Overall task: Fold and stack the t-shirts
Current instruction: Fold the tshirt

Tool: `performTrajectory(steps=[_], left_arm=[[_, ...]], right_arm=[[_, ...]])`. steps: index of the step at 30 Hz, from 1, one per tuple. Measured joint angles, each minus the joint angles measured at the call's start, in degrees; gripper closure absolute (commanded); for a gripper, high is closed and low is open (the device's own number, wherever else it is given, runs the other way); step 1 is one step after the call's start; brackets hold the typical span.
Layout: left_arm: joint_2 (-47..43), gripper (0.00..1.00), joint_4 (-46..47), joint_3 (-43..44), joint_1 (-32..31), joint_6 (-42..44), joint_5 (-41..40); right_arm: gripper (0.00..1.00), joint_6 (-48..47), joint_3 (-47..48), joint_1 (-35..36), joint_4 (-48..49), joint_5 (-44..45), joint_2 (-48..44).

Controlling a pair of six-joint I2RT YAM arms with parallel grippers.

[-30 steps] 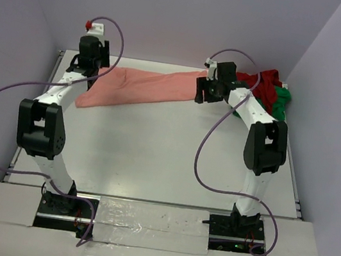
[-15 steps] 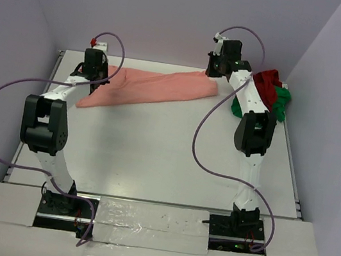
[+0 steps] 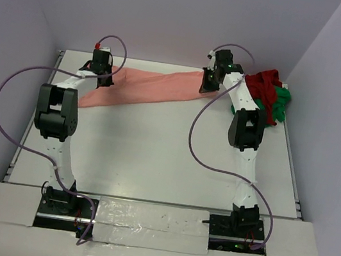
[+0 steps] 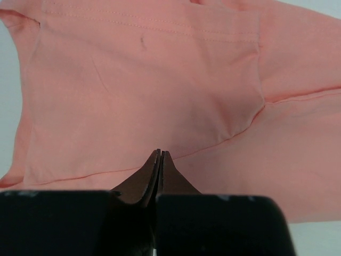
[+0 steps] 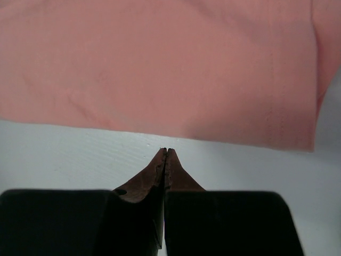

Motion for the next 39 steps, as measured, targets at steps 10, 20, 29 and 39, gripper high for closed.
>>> performTrajectory(steps=[10, 20, 29, 39], left_arm=[[0.0, 1.00, 0.3, -0.5, 0.8, -1.8, -1.1], [-3.0, 1.00, 6.9, -10.3, 2.1, -2.2, 0.0], [-5.7, 1.00, 14.3, -13.4, 2.2, -2.2, 0.5], [-3.4, 1.00, 14.1, -9.0, 2.4, -2.2, 1.5]], right_arm=[[1.00, 0.8, -2.4, -0.9, -2.3, -5.0, 0.0], [1.00, -0.4, -34.5, -0.3, 26.9, 0.0, -17.6], [1.00, -0.5, -19.2, 1.0, 40.5, 6.3, -13.7], [1.00, 1.3, 2.3, 1.3, 26.1, 11.2, 2.5]])
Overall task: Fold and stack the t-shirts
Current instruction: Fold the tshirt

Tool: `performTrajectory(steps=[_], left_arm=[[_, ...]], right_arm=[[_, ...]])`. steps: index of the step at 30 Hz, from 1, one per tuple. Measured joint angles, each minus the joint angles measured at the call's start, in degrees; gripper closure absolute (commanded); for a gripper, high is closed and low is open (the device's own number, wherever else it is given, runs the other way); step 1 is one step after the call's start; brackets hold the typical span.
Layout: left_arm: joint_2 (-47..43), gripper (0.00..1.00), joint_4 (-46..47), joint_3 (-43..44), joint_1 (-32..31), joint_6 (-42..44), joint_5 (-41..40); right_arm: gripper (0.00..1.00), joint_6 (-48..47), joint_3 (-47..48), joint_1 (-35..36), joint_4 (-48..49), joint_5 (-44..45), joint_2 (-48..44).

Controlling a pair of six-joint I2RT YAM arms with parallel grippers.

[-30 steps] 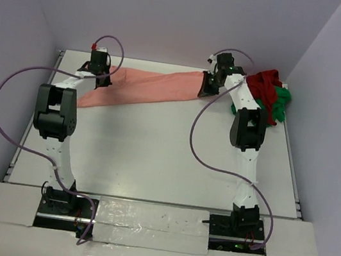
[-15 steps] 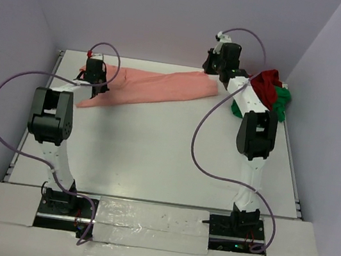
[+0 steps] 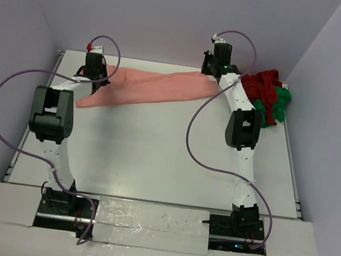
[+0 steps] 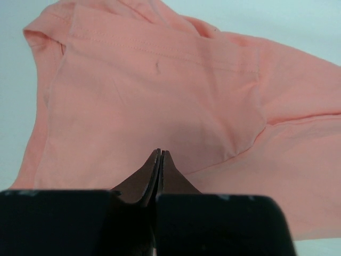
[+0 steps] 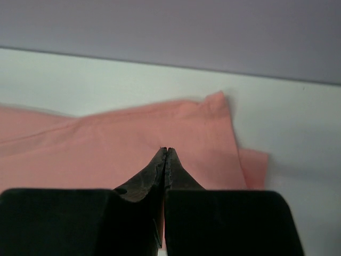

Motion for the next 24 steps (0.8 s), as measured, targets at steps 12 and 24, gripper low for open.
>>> performTrajectory(steps=[12, 24], left_arm=[[2.5, 1.00, -4.5, 5.4, 0.1, -0.2, 1.4], [8.8, 1.00, -15.5, 12.3, 0.2, -1.5, 5.7]], right_arm=[[1.00, 4.4, 2.7, 0.7, -11.8, -0.5, 2.4], [1.00, 12.0, 1.4, -0.1, -17.2, -8.2, 5.9]])
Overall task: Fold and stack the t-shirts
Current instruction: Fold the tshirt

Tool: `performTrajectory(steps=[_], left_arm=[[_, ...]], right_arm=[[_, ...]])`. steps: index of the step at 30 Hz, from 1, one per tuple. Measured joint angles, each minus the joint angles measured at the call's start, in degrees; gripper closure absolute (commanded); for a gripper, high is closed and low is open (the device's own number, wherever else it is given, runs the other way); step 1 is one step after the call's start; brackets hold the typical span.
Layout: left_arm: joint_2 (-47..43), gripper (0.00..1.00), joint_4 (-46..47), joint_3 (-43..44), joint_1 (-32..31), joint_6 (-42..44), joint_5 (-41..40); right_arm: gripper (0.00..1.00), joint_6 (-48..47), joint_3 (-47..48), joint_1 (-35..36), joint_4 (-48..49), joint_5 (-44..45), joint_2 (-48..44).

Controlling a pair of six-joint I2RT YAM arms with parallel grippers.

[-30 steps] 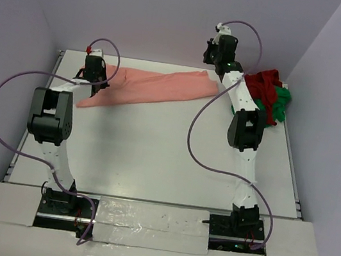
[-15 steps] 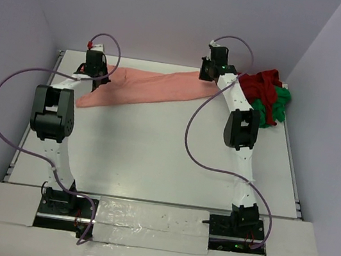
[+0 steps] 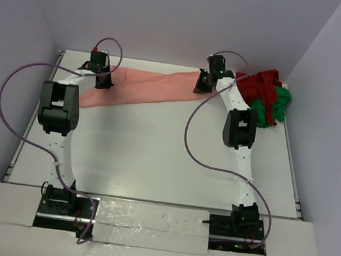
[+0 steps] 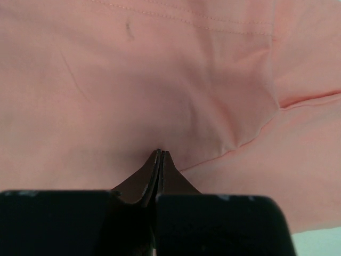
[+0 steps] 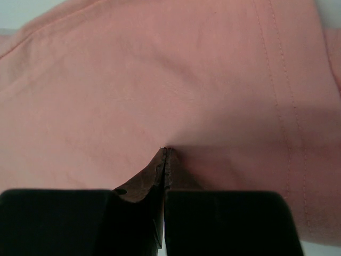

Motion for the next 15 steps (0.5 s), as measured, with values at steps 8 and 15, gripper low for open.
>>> performTrajectory(steps=[8, 15], left_arm=[[4.5, 1.00, -3.1, 4.9, 0.7, -0.2, 1.3], [7.4, 1.00, -4.4, 9.5, 0.9, -0.4, 0.7]], right_arm=[[1.00, 0.0, -2.1, -0.2, 0.7, -0.2, -0.7], [1.00, -2.6, -10.8, 0.1, 1.2, 0.0, -6.1]])
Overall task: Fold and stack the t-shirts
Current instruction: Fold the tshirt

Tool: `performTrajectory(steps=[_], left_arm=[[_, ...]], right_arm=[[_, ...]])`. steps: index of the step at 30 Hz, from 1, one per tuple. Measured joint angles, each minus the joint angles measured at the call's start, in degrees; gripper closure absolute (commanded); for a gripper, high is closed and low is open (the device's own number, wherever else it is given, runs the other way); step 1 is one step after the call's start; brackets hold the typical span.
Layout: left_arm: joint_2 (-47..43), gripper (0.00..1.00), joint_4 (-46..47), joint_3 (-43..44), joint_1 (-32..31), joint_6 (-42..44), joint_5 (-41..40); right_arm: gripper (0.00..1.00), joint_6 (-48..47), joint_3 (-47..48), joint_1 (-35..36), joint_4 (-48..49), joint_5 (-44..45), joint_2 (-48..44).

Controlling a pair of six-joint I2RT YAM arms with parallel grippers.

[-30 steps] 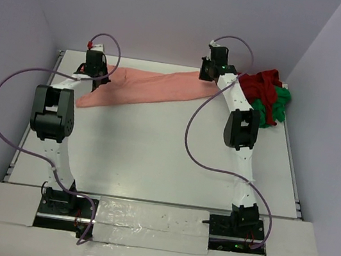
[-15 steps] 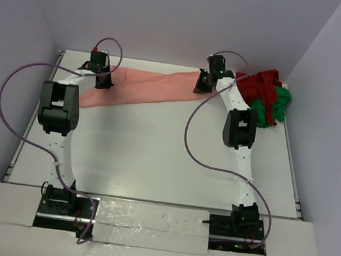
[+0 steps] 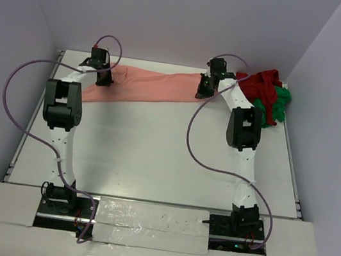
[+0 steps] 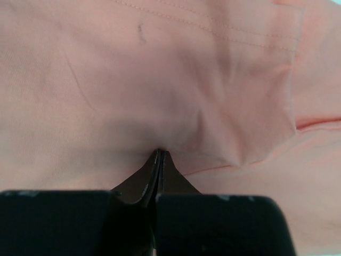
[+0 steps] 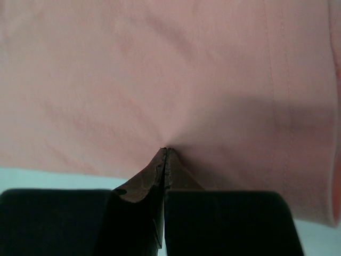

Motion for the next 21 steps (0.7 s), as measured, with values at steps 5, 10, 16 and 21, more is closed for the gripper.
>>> performTrajectory(steps=[5, 10, 16, 21], left_arm=[[2.2, 1.00, -0.2, 3.3, 0.1, 0.2, -1.4], [4.5, 1.00, -0.3, 6.9, 0.0, 0.9, -2.5], [4.7, 1.00, 0.0, 7.1, -1.0, 3.0, -4.9], [2.8, 1.00, 4.7, 2.4, -1.3, 3.5, -6.0]], right_arm=[[1.00, -4.0, -14.8, 1.1, 0.8, 0.7, -11.0], [1.00, -8.3, -26.6, 5.1, 1.5, 1.3, -26.0], [1.00, -13.3, -33.8, 13.4, 5.0, 3.5, -41.8], [1.00, -16.3, -30.6, 15.6, 9.9, 8.3, -39.9]])
